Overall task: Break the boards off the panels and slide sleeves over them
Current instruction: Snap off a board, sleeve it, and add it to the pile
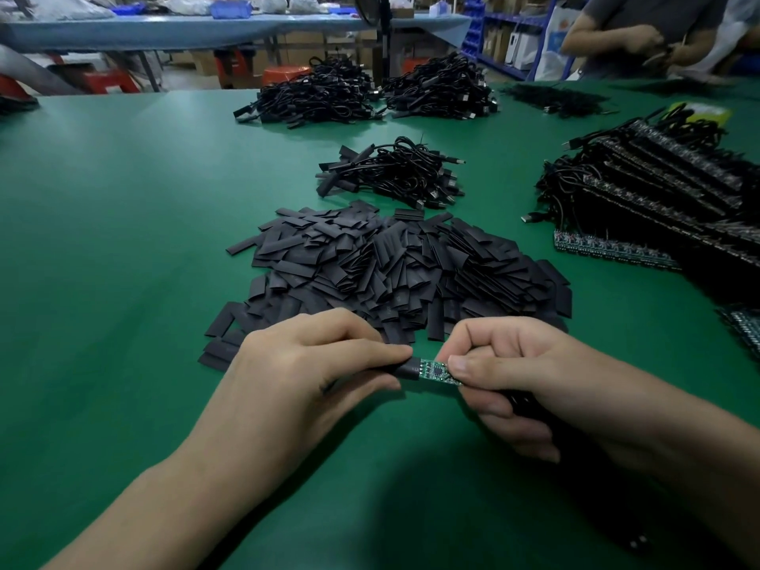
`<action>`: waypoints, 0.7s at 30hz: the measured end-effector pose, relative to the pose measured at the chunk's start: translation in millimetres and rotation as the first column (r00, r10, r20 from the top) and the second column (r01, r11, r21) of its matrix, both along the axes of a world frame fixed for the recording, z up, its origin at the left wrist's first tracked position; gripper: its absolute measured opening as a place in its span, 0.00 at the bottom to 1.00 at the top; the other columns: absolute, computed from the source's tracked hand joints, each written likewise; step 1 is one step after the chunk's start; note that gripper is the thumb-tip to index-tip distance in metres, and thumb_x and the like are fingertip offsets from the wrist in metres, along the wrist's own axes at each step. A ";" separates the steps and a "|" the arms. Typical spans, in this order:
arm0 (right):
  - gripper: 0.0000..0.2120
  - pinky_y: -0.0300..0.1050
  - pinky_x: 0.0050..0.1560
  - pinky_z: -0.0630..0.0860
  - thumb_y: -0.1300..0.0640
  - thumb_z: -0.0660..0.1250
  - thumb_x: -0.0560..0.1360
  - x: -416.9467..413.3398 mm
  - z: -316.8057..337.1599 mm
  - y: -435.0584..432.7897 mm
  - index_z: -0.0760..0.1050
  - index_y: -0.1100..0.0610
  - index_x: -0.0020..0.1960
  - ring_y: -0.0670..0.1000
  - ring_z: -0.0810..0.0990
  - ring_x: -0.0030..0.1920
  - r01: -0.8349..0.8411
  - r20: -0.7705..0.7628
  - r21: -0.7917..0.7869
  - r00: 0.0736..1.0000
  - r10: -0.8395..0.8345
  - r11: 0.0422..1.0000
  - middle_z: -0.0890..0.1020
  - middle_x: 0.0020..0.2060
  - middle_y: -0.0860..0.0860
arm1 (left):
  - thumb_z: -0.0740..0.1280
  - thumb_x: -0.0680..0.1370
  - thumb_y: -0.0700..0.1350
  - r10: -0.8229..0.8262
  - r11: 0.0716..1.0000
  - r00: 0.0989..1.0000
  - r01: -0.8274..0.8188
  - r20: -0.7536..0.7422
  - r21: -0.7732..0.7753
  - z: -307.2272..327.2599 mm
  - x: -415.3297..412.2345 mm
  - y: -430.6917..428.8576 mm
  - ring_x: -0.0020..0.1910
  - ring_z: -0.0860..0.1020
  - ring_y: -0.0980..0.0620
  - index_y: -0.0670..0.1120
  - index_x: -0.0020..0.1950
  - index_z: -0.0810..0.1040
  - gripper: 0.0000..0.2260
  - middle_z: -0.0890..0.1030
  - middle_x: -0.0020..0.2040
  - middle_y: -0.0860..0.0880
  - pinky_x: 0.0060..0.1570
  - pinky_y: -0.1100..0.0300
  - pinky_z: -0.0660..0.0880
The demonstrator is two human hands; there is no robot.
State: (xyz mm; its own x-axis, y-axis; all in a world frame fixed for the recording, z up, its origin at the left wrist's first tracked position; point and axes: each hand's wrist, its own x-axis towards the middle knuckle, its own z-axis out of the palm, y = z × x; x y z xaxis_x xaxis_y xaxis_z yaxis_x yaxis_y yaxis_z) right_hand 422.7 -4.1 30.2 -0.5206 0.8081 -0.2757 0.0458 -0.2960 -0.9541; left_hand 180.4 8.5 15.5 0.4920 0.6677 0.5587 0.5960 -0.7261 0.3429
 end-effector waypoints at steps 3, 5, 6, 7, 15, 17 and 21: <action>0.05 0.35 0.19 0.64 0.59 0.65 0.81 -1.0 0.1 0.0 0.72 0.60 0.50 0.46 0.63 0.20 -0.002 0.029 0.003 1.000 0.002 1.000 0.69 0.28 0.52 | 0.73 0.76 0.53 -0.005 1.000 1.000 0.005 0.018 -0.014 -1.2 0.1 -0.2 0.43 0.80 0.60 0.53 0.55 0.87 0.10 0.81 0.48 0.59 0.43 0.61 0.78; 0.04 0.35 0.19 0.65 0.59 0.64 0.82 -2.7 -0.5 -0.7 0.72 0.60 0.50 0.46 0.64 0.20 -0.001 0.073 0.063 0.997 -0.003 0.998 0.70 0.27 0.52 | 0.72 0.76 0.55 -0.005 0.996 0.997 0.012 0.075 -0.087 -1.3 0.6 -0.3 0.44 0.80 0.63 0.53 0.54 0.86 0.11 0.81 0.47 0.61 0.46 0.66 0.76; 0.04 0.36 0.19 0.65 0.60 0.64 0.82 -3.3 -0.8 -1.1 0.72 0.60 0.49 0.47 0.64 0.20 -0.003 0.091 0.093 0.996 -0.005 0.996 0.70 0.27 0.52 | 0.71 0.76 0.55 -0.005 0.993 0.996 0.016 0.090 -0.120 -1.2 0.8 -0.1 0.45 0.80 0.64 0.53 0.54 0.86 0.11 0.81 0.47 0.61 0.47 0.68 0.75; 0.05 0.36 0.19 0.65 0.60 0.64 0.82 -3.6 -1.3 -1.4 0.73 0.59 0.48 0.47 0.64 0.20 -0.008 0.103 0.117 0.995 -0.004 0.993 0.70 0.27 0.52 | 0.71 0.76 0.56 -0.007 0.989 0.996 0.020 0.092 -0.145 -1.2 0.9 0.2 0.46 0.80 0.65 0.53 0.54 0.86 0.11 0.81 0.47 0.62 0.48 0.70 0.74; 0.05 0.35 0.19 0.66 0.59 0.65 0.83 -2.2 -1.9 -1.8 0.71 0.59 0.49 0.47 0.65 0.20 -0.062 0.134 0.123 0.990 0.045 0.990 0.70 0.27 0.51 | 0.72 0.75 0.56 -0.019 0.971 0.997 0.037 0.077 -0.235 -5.1 0.0 3.8 0.46 0.81 0.63 0.56 0.53 0.86 0.10 0.81 0.47 0.63 0.47 0.69 0.74; 0.05 0.35 0.19 0.65 0.60 0.64 0.83 -2.1 -1.5 -1.8 0.71 0.60 0.50 0.47 0.65 0.20 -0.063 0.162 0.126 0.986 0.043 0.990 0.70 0.27 0.50 | 0.73 0.75 0.56 -0.012 0.974 0.998 0.028 0.069 -0.224 -6.2 0.7 3.8 0.46 0.81 0.64 0.56 0.53 0.86 0.10 0.81 0.47 0.63 0.47 0.68 0.75; 0.04 0.35 0.19 0.65 0.61 0.63 0.83 -2.2 -1.7 -2.0 0.70 0.60 0.50 0.47 0.65 0.20 -0.065 0.180 0.130 0.983 0.041 0.989 0.70 0.26 0.50 | 0.74 0.74 0.55 -0.018 0.983 0.999 0.024 0.034 -0.182 -5.6 2.0 2.1 0.46 0.80 0.64 0.58 0.54 0.85 0.09 0.80 0.47 0.63 0.46 0.65 0.76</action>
State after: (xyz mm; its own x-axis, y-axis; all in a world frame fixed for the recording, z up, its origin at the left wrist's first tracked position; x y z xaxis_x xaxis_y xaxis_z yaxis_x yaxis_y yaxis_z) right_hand 420.5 -6.1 28.4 -0.5163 0.8167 -0.2579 0.2291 -0.1584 -0.9604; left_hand 182.4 10.7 9.9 0.4910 0.7492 0.4445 0.5678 -0.6622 0.4890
